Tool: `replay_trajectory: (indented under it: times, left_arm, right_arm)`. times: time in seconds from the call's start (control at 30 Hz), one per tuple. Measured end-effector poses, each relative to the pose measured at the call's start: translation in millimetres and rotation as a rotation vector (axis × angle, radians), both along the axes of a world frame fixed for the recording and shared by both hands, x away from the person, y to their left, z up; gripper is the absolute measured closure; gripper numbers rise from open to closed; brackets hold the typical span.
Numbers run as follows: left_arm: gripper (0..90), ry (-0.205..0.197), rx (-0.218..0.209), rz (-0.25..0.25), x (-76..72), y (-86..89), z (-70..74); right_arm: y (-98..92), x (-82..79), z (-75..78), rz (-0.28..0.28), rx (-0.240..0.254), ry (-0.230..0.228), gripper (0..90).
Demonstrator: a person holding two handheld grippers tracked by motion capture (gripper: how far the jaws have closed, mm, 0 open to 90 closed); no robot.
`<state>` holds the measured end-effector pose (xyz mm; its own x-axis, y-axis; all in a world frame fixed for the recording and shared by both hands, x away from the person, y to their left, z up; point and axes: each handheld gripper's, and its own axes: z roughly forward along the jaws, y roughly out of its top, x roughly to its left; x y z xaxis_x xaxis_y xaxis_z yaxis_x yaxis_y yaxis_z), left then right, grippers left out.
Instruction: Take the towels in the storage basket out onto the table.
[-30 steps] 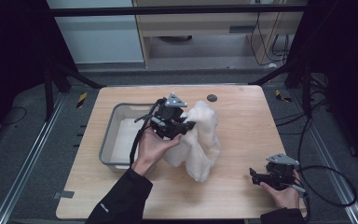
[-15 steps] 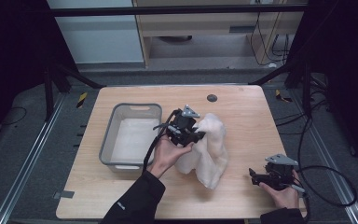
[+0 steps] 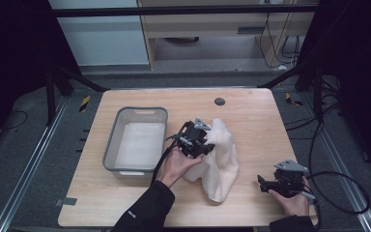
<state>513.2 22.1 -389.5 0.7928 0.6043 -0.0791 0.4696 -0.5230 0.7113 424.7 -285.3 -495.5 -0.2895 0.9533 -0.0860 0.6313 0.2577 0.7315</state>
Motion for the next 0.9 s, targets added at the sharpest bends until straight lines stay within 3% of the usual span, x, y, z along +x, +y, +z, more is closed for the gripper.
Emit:
replay_trajectory:
  times: [0.4,0.53,0.7,0.9]
  left_arm:
    - [54.7,0.016,0.004,-0.002,-3.1,-5.9,-30.6]
    - [48.0,0.011,0.039,-0.008,-5.1,-8.6,-34.9]
    - [46.0,-0.010,0.038,-0.014,-8.7,-9.3,-38.3]
    - [33.8,-0.010,0.062,-0.008,-13.3,-5.6,-29.9]
  right_arm:
    - [1.6,0.2,-1.6,0.006,-0.010,0.006,3.3]
    - [1.7,0.1,-1.7,0.007,-0.011,0.009,3.3]
    - [2.0,0.1,-2.2,0.005,-0.013,0.012,3.3]
    - [1.7,-0.3,-2.0,0.005,-0.012,0.009,3.1]
